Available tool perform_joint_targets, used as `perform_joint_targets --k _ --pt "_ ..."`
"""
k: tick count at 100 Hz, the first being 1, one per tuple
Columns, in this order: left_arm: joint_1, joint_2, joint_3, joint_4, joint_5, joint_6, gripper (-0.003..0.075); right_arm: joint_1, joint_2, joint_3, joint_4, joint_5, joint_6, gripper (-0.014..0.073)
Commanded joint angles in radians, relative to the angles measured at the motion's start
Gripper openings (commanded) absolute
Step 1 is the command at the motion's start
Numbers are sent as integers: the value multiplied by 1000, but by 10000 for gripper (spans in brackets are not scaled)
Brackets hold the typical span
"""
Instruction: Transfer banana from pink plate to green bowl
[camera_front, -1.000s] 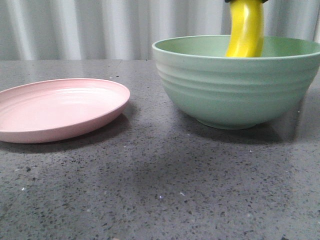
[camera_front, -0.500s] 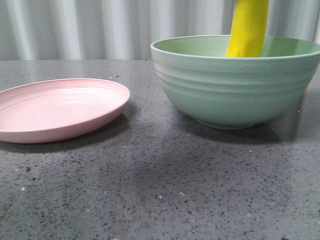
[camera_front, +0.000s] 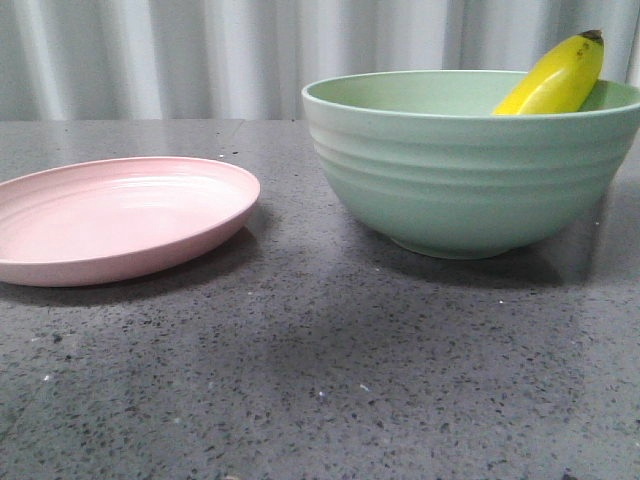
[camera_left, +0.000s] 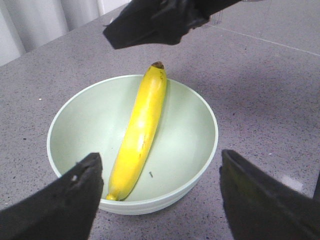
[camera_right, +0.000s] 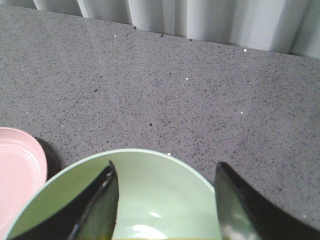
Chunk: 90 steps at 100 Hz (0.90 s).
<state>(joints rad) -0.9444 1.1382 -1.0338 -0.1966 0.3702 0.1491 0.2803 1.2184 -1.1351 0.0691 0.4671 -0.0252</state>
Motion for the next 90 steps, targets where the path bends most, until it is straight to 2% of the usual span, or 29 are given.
perform_joint_targets --k 1,16,17,32,44,60,78,90 --pt "1 -23 -36 -19 -75 -7 359 -2 -58 -37 -10 -8 -8 314" --pt "1 -25 -36 -46 -40 -7 -15 -2 -113 -36 -10 145 -8 124" --pt "1 -25 -36 -46 -35 -7 -22 -2 -115 -36 -10 154 -8 113" --pt "1 -25 -34 -71 32 -7 -20 -2 -178 -5 -10 259 -8 -71" --pt "1 -37 -25 -154 62 -7 -20 -2 -266 63 -10 257 -8 -71" --pt "-17 -100 39 -158 20 -7 -20 -2 -426 188 -10 257 -8 -71" --pt "-18 -228 180 -162 -46 -7 -20 -2 -648 358 -10 233 -8 -71" --pt "-18 -335 292 -174 -102 -11 -20 -2 -809 474 -10 145 -8 -71"
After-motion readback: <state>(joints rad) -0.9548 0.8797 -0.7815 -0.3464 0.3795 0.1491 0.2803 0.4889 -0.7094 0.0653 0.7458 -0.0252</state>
